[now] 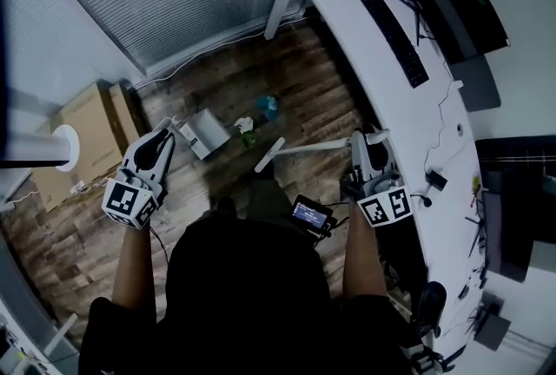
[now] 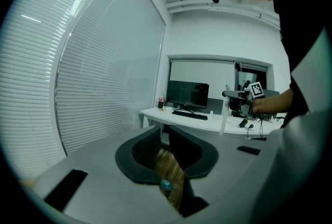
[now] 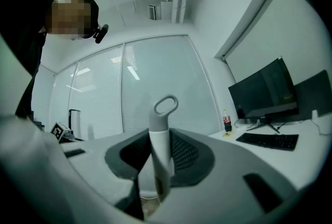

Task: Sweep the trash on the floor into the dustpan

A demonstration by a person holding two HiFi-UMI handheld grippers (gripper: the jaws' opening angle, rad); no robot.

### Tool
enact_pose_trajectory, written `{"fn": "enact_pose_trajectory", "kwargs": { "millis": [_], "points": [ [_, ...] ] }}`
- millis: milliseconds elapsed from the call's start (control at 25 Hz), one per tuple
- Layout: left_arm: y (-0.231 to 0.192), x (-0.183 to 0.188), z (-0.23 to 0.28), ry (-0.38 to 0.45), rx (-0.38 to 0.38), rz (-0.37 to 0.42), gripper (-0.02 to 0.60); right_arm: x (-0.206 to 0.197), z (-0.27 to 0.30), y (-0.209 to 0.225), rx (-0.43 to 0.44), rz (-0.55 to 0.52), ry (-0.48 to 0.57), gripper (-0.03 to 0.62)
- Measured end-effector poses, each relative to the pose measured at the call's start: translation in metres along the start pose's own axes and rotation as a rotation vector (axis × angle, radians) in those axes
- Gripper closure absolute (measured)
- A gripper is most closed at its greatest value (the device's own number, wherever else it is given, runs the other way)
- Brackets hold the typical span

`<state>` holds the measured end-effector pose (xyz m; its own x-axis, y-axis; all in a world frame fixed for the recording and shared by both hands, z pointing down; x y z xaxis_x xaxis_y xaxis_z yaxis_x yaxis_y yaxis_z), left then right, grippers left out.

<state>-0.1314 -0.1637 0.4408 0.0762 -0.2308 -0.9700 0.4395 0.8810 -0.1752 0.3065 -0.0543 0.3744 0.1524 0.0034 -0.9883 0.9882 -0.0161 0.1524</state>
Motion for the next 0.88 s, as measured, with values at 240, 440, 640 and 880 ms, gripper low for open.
{"fn": "enact_pose_trajectory", "kwargs": {
  "millis": [240,440,640,880],
  "points": [
    [-0.022,0.004,0.024,-0.22,0.096,0.072,0.489,0.004,0.048,0.038,0.139,0.025,-0.031,0.494],
    [-0.03,0.0,0.052,-0.439,0.121,0.128,0.433,-0.002,0.075,0.077,0.248,0.044,-0.079,0.494],
    [-0.043,-0.026,0.062,-0.763,0.13,0.12,0.376,-0.015,0.102,0.107,0.391,0.076,-0.12,0.494],
    [-0.07,-0.066,0.047,-1.056,0.112,0.105,0.355,-0.023,0.139,0.128,0.455,0.104,-0.15,0.491]
  ]
}}
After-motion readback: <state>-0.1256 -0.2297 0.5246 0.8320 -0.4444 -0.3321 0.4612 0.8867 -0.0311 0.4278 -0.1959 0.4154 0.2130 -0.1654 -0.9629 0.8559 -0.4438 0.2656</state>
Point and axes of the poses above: the fingertips, and each gripper's own axes: z forward along the fingers, y to its right, x out of its top, the point moved 7 cm from there along -z, backward along the fingers, and after that the axes turned 14 degrees about -x, right-handed, at the moved point
